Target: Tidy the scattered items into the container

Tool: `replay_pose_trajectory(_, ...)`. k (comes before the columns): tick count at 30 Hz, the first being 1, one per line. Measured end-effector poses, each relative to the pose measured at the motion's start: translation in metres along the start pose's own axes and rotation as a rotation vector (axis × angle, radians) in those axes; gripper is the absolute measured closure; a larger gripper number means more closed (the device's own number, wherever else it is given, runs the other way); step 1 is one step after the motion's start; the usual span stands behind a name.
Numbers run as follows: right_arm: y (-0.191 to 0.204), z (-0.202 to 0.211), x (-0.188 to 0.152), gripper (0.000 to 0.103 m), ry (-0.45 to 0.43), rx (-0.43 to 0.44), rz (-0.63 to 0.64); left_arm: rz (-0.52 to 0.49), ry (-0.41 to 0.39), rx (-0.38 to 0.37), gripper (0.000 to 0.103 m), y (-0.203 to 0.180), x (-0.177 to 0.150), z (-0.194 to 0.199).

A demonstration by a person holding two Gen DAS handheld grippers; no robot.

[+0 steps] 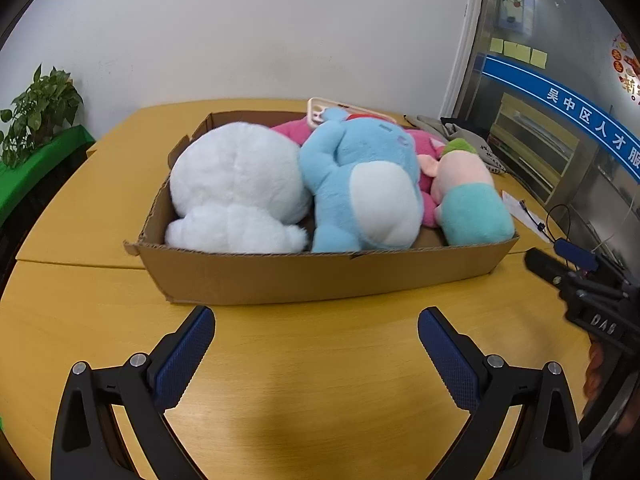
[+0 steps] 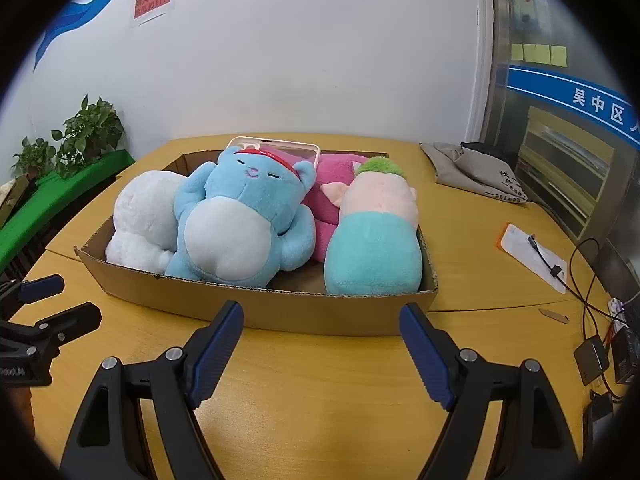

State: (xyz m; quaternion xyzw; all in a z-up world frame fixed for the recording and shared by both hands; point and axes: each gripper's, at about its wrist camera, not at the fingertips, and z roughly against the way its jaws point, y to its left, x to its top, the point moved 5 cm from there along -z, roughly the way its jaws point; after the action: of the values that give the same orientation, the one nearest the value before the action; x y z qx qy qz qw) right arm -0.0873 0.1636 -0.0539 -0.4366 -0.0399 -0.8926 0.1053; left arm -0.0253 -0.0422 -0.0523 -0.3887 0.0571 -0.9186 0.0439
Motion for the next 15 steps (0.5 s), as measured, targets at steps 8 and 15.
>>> replay_pose_trajectory(8, -0.064, -0.024, -0.043, 0.023, 0.113, 0.135, 0.158, -0.018, 0.061, 0.057, 0.000, 0.092, -0.032, -0.015)
replay_pose_trajectory(15, -0.133, -0.046, -0.099, 0.023, 0.239, 0.176, 0.160, -0.106, 0.206, 0.056, 0.000, 0.149, -0.063, -0.044)
